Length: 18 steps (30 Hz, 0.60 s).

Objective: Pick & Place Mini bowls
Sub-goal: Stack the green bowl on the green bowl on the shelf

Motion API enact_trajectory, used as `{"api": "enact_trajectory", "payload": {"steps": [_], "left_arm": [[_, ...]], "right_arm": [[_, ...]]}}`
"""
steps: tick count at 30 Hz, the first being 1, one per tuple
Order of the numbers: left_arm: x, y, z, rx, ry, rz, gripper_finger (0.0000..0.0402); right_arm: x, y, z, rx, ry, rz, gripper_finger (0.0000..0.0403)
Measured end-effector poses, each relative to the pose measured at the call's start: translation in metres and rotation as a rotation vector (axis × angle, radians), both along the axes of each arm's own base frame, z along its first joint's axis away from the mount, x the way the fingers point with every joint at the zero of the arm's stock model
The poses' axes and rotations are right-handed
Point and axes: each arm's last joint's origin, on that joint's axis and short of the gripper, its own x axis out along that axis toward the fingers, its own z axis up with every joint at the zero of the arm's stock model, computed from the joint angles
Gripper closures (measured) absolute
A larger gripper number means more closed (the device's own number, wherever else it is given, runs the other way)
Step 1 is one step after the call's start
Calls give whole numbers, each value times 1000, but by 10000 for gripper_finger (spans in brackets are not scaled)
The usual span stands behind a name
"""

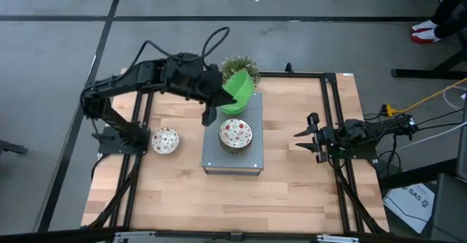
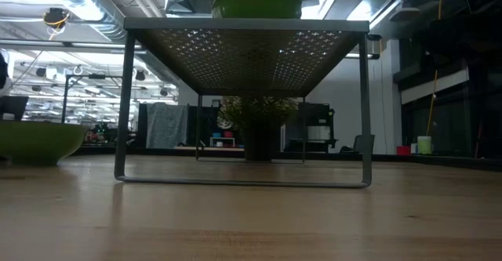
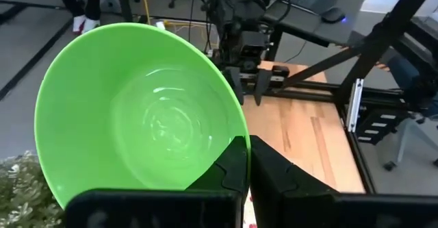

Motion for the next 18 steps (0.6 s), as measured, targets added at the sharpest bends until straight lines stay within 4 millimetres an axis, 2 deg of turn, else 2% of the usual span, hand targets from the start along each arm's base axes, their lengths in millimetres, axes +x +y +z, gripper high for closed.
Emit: {"api": "enact_trajectory", "payload": {"steps": [18], "left_arm": [[-5,22,-3,16,44,43,398]], "right_arm": [[0,0,0,0,0,0,256]]}}
